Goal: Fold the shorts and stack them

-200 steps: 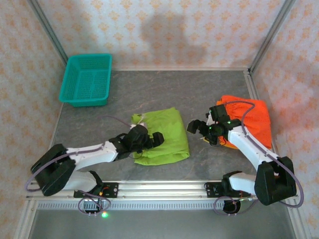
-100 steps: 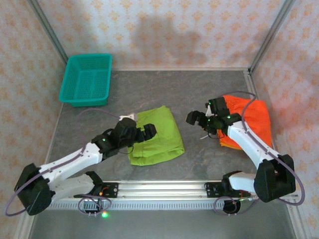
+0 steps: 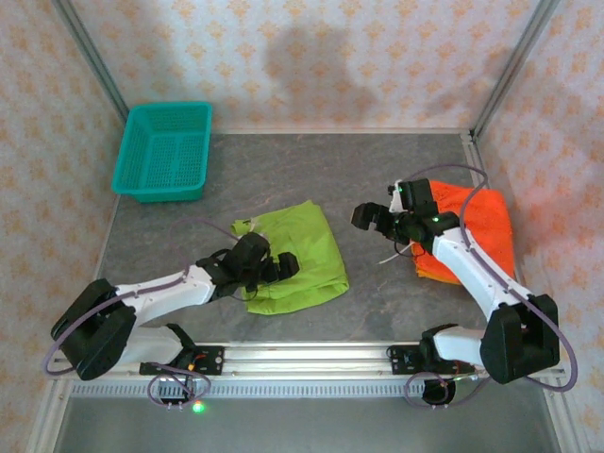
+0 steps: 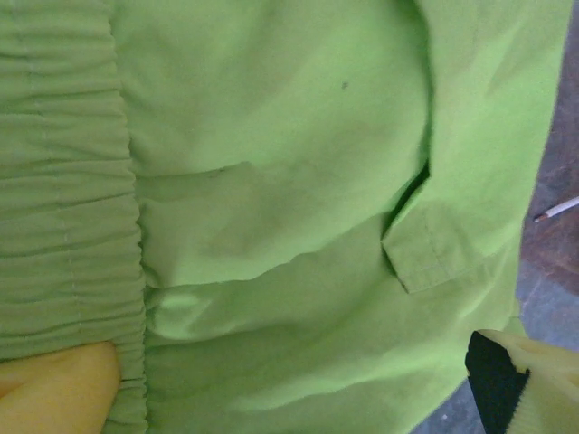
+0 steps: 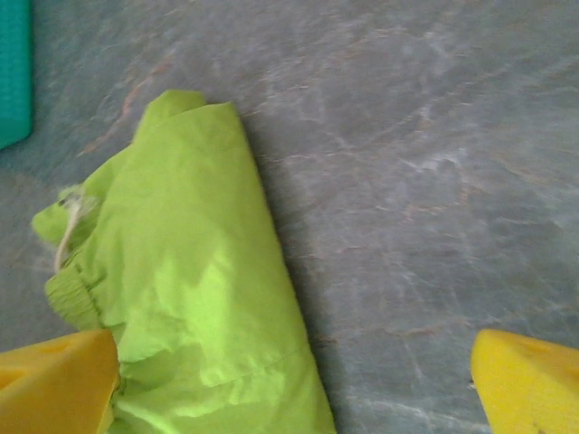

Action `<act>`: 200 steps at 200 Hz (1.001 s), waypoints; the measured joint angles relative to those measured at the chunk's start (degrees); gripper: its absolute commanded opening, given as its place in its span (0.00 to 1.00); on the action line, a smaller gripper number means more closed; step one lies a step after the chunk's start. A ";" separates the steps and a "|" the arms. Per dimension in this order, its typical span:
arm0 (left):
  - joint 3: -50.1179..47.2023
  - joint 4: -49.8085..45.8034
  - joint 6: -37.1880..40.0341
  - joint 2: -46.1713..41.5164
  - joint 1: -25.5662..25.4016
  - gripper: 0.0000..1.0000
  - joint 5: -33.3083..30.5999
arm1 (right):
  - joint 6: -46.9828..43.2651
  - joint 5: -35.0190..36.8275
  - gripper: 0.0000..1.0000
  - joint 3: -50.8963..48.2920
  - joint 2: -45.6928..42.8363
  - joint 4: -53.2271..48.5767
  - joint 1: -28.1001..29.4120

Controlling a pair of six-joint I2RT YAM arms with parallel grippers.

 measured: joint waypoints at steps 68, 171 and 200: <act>12.09 -14.14 7.45 -9.46 7.26 1.00 -2.69 | -10.78 -6.60 1.00 1.16 7.65 4.66 1.20; 9.29 -13.75 13.75 9.07 15.34 1.00 1.46 | -11.26 -13.49 1.00 4.90 18.32 8.02 3.04; 12.81 -11.80 15.08 14.91 15.34 1.00 4.11 | -11.26 -13.88 1.00 4.76 18.38 8.04 3.04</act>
